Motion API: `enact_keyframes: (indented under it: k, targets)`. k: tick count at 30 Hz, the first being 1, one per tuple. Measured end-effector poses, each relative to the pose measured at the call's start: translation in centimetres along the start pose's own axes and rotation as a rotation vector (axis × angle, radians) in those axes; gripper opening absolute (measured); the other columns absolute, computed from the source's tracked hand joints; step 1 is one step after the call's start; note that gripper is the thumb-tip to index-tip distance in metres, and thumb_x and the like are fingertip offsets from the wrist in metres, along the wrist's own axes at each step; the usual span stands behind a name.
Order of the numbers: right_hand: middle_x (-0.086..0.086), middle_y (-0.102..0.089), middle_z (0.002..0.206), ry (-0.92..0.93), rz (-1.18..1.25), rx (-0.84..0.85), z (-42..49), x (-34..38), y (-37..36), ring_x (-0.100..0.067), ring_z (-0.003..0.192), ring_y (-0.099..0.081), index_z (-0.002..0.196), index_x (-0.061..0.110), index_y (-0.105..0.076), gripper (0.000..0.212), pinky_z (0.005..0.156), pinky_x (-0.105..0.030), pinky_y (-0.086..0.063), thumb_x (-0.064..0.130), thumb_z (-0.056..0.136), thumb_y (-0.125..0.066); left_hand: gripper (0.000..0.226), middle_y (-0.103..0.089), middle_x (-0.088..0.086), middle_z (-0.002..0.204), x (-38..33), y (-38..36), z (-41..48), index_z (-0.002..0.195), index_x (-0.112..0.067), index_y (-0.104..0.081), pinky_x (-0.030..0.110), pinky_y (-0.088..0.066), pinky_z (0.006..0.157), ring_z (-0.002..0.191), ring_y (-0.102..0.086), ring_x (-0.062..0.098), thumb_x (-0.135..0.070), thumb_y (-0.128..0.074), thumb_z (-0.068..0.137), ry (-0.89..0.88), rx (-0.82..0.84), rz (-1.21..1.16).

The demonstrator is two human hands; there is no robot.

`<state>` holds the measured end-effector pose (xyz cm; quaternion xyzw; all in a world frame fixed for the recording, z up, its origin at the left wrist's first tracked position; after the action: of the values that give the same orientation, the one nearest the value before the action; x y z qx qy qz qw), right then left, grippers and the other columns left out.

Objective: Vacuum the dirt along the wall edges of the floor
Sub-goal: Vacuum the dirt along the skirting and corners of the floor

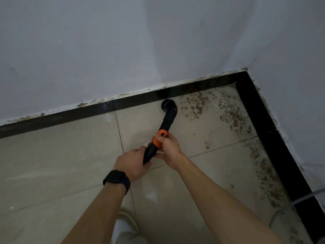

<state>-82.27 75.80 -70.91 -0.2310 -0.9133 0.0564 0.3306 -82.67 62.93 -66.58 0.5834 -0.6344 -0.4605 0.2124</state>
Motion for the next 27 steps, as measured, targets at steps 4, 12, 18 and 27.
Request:
enact_keyframes:
  k: [4,12,18,27]
  targets:
    - [-0.02,-0.067,0.119,-0.004,0.004,-0.057,-2.4,-2.3,0.7,-0.032,0.104,-0.071,0.125,0.011,-0.056,0.027,0.082,-0.053,-0.062,0.018,0.101,-0.064,0.042,-0.064,-0.003,0.098,-0.2,-0.8,-2.2,0.12,-0.028,-0.045,0.028,-0.042,0.06,0.081,-0.062,0.019,-0.051,-0.058,0.088,-0.02,0.079,0.005]
    - [-0.016,-0.063,0.125,0.017,0.162,-0.2,-8.7,-6.3,5.3,-0.029,0.108,-0.067,0.124,0.02,-0.055,0.024,0.082,-0.05,-0.063,0.017,0.101,-0.064,0.048,-0.065,0.0,0.103,-3.8,-2.9,-4.8,0.113,-0.026,-0.048,0.032,-0.051,0.069,0.088,-0.063,0.023,-0.048,-0.071,0.077,-0.105,0.292,0.052]
    - [-0.014,-0.062,0.128,0.01,0.257,-0.353,-12.4,-8.6,8.6,-0.032,0.112,-0.067,0.134,0.024,-0.048,0.037,0.077,-0.047,-0.064,0.023,0.101,-0.064,0.048,-0.061,0.003,0.102,-7.1,-4.2,-6.9,0.109,-0.022,-0.047,0.031,-0.042,0.064,0.089,-0.061,0.025,-0.045,-0.074,0.075,-0.142,0.357,0.148]
    - [-0.001,-0.06,0.114,-0.005,0.215,-0.472,-13.3,-10.1,10.8,-0.019,0.097,-0.067,0.138,0.025,-0.044,0.041,0.067,-0.041,-0.065,0.023,0.101,-0.064,0.048,-0.061,0.003,0.106,-8.6,-6.0,-7.4,0.11,-0.025,-0.048,0.033,-0.045,0.066,0.092,-0.062,0.026,-0.045,-0.075,0.076,-0.149,0.417,0.179]
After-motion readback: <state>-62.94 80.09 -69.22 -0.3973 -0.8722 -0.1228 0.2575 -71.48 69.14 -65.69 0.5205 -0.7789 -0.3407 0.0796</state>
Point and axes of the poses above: each hand's wrist, its own z-axis towards the middle knuckle, its own y-axis out of the back of the hand, x = y × z, the point moved 8 cm from there along z, towards the middle knuckle
